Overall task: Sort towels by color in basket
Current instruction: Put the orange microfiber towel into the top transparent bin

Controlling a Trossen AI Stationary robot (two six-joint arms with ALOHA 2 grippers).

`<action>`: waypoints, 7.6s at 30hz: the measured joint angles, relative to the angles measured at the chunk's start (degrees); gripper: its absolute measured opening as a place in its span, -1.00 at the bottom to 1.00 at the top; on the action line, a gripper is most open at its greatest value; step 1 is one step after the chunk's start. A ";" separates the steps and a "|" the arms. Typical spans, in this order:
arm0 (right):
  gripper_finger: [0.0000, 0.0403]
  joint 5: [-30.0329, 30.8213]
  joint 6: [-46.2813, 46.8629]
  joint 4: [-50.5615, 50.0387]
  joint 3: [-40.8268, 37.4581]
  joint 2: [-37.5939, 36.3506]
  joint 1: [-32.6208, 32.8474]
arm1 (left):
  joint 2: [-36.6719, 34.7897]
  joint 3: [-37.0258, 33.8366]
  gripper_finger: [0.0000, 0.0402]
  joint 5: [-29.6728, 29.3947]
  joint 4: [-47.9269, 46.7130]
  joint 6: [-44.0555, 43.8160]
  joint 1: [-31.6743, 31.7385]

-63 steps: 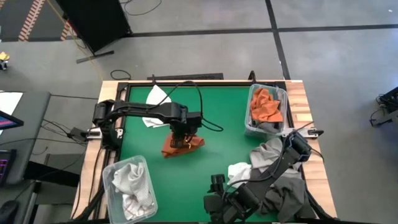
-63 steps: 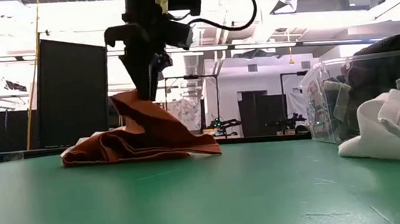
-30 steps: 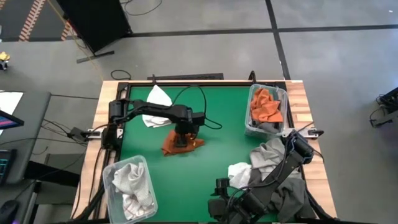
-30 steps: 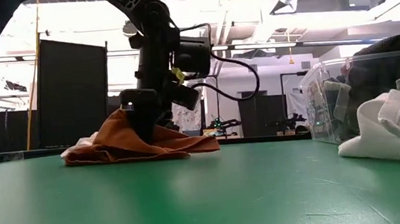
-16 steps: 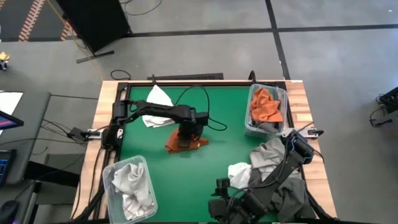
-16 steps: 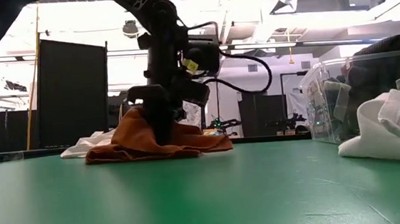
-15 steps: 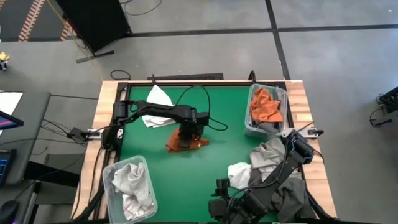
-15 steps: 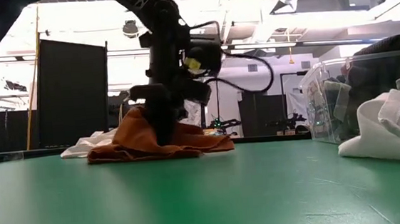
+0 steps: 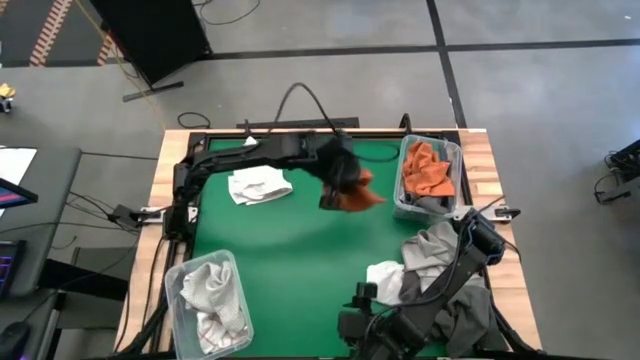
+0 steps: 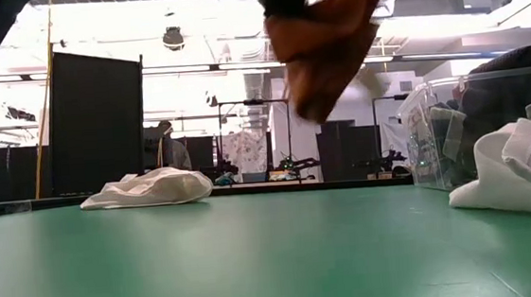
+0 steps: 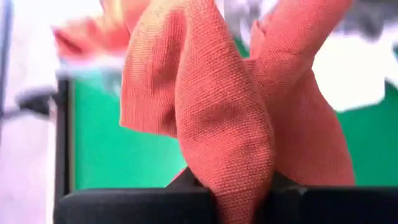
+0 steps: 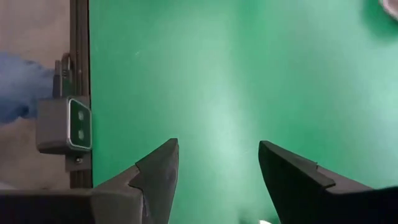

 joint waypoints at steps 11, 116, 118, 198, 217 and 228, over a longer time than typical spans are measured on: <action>0.24 1.42 -4.95 11.39 -1.28 -3.58 5.39 | 0.15 3.23 -0.97 11.32 13.60 1.09 3.76; 0.24 43.42 6.18 -26.90 -15.42 -35.47 -5.63 | -12.25 -13.82 -0.95 33.87 31.06 5.69 7.47; 0.24 44.26 4.66 -25.70 -15.52 -35.26 -5.72 | -12.33 -13.82 -0.95 36.04 31.40 5.68 7.08; -0.79 21.39 1.91 -24.75 -17.84 -32.87 -23.25 | -16.14 -14.12 -0.16 17.66 -9.66 15.68 14.26; -0.79 15.44 7.16 -31.31 -18.96 -33.92 -53.00 | -15.80 -14.12 -0.17 18.81 -9.79 6.87 8.78; -0.79 10.18 -21.50 -23.26 -18.96 -35.05 -57.46 | -15.80 -14.12 -0.17 22.95 -11.79 9.37 5.65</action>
